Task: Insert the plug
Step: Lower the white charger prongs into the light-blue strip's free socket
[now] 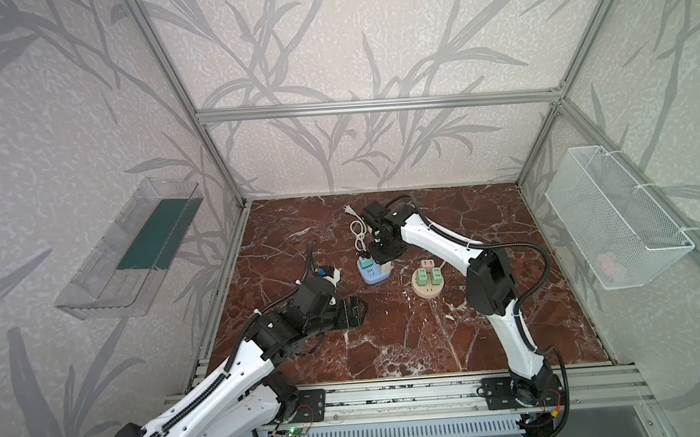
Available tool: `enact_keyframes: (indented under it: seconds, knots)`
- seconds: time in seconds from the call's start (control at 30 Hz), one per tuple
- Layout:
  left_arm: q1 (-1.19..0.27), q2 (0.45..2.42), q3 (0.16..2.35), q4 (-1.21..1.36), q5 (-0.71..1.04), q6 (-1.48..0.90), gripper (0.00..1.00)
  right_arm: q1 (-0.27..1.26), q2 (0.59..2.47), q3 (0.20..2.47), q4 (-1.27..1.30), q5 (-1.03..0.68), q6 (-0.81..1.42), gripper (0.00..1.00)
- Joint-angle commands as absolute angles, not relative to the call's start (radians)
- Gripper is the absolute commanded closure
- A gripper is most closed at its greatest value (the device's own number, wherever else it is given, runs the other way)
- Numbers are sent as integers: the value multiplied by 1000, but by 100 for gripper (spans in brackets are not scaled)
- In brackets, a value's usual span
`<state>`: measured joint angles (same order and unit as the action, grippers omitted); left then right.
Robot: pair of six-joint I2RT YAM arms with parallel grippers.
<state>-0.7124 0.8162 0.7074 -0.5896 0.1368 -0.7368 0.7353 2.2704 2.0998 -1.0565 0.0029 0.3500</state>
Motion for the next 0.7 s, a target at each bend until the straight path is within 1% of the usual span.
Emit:
enact_keyframes:
  seconds: [0.0, 0.47, 0.67]
  knots:
    - [-704, 814, 707, -586, 142, -727, 8, 745, 2349, 2117, -1127, 3, 338, 100]
    - [-690, 811, 694, -580, 155, -728, 8, 746, 2530, 2299, -1255, -7, 324, 100]
    - [-686, 807, 690, -581, 154, -727, 8, 746, 2578, 2319, -1262, -21, 325, 100]
